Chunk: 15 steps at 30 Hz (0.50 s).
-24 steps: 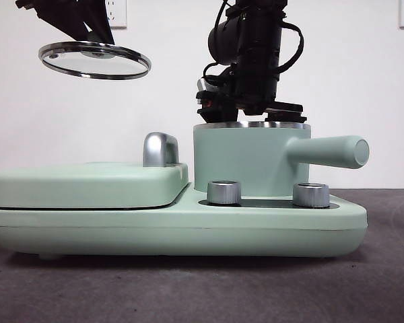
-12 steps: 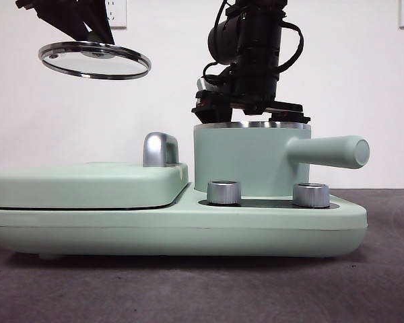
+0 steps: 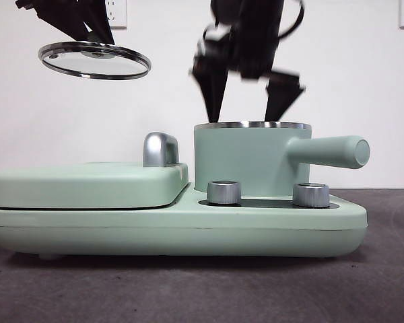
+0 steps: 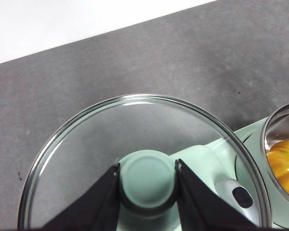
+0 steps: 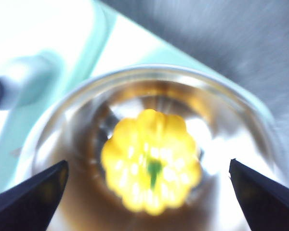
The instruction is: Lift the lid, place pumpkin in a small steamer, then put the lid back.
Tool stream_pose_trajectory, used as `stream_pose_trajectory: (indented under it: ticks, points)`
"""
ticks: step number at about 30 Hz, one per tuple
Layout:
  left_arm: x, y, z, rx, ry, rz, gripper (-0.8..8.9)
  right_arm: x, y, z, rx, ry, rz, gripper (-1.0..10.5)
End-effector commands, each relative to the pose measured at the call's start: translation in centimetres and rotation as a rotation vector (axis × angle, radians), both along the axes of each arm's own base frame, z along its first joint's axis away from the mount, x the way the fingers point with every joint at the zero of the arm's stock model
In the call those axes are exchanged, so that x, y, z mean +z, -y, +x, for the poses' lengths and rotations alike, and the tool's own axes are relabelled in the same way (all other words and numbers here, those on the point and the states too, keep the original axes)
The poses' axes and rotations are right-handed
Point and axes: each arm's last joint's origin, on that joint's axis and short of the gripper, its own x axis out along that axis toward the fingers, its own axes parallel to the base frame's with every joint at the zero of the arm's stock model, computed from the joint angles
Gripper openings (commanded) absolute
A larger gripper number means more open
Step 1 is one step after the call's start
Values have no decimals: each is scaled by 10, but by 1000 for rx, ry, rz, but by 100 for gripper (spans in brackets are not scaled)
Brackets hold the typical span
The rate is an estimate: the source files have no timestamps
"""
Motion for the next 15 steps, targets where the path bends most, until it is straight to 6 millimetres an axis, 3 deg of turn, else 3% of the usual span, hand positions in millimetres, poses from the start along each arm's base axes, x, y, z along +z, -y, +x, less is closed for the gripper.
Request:
stream_pose_trajectory:
  ticks: [1,7,15]
  points:
    - [12,3,-1,-9,52,-19,18,35,11,-24,7,20,13,539]
    - [12,11,-4,-33,46,-20,18,77,44,-82,15,83,52,538]
    - [11,35,-13,-110,46,-22,18,85,98,-174,15,132,66,537]
